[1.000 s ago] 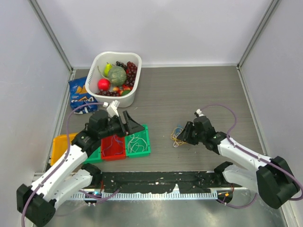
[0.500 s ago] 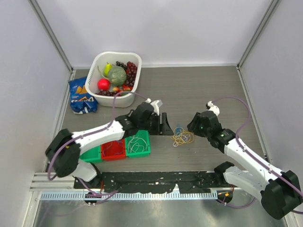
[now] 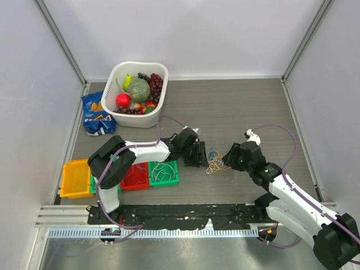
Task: Untangle the cables
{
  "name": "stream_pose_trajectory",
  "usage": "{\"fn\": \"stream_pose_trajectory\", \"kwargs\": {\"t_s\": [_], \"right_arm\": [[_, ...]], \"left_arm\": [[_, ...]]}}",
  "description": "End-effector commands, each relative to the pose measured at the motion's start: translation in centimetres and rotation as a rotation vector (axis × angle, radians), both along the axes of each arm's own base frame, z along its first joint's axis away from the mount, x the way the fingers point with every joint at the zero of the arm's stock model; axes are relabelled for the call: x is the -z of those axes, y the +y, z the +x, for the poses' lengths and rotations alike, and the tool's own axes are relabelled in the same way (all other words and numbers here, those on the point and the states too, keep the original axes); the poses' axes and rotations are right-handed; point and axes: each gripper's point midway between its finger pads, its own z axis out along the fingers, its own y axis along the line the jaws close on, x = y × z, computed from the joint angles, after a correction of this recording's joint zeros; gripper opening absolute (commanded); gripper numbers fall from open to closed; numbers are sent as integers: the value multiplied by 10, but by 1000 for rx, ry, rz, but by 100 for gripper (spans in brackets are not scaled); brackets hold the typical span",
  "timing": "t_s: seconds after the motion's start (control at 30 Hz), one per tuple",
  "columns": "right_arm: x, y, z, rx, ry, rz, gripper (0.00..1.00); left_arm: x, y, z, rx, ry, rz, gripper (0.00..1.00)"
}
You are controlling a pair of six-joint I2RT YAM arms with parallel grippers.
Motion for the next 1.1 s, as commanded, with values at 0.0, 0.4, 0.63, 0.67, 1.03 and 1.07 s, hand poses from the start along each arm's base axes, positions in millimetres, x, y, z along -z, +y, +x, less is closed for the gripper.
{"fn": "stream_pose_trajectory", "kwargs": {"t_s": [0.0, 0.4, 0.63, 0.67, 1.03, 1.07], "right_arm": [[-20, 12, 9, -35, -80, 61, 48], [-10, 20, 3, -79, -42, 82, 47], [-9, 29, -3, -129, -21, 110, 46], [-11, 33, -4, -149, -22, 124, 46], [-4, 64, -7, -285, -12, 170, 53], [1, 64, -7, -279, 7, 163, 51]], "left_arm": [[-2, -14, 13, -33, -37, -47, 58], [-1, -20, 31, -95, -78, -95, 62], [-8, -23, 36, -93, -105, -112, 15], [-12, -22, 37, -88, -115, -113, 10], [-73, -17, 8, 29, -151, -220, 0], [-78, -17, 4, 37, -151, -231, 0]]}}
